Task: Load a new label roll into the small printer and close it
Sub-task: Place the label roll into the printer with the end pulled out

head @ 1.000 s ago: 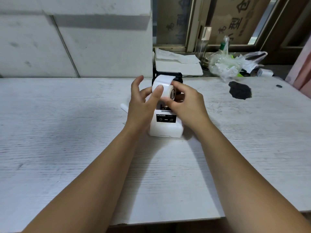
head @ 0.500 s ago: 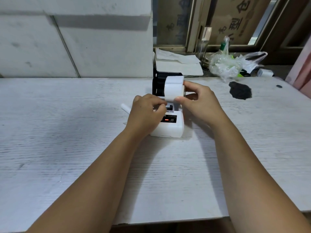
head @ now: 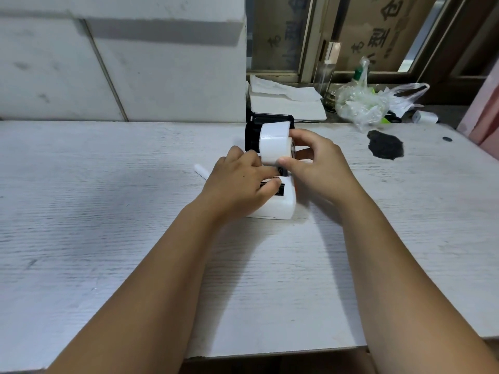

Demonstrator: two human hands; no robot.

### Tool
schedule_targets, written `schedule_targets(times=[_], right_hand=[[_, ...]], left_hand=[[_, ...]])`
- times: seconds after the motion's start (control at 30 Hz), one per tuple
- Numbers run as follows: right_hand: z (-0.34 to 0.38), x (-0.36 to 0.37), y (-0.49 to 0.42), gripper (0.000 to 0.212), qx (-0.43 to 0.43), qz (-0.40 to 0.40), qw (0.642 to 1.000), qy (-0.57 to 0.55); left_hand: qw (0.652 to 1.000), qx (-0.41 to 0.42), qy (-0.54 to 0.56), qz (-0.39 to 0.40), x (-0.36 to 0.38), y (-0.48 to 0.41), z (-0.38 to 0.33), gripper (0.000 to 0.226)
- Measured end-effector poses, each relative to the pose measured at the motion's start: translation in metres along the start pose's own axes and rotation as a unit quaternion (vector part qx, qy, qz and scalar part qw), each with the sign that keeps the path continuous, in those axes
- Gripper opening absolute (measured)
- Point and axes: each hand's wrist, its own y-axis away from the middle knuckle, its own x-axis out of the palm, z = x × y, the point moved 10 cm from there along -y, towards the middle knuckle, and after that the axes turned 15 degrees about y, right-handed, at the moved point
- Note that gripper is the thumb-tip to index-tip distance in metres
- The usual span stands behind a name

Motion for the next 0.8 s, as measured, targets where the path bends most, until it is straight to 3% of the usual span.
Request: schedule_targets(times=[0.23,0.37,0.7,0.8], right_hand=[[0.011,0.012,-0.002,0.042,-0.042,0.041,0.997,0.05],[0.01,0.014,-0.006,0.039,-0.054,0.064,0.995,0.049],[0.011,0.031,-0.02,0.028,-0.038,0.209,0.969,0.123],[0.025,0.033,-0.021,0.024,-0.057,0.242,0.945,0.214]], left_hand=[[0.993,-0.04,-0.045,0.101,0.008,0.009,0.0,0.047],[0.989,-0.043,-0.067,0.128,0.011,0.014,-0.001,0.061],[0.987,-0.061,-0.014,0.149,0.013,0.016,0.001,0.057],[0.987,-0.063,-0.002,0.148,0.013,0.017,0.0,0.058]])
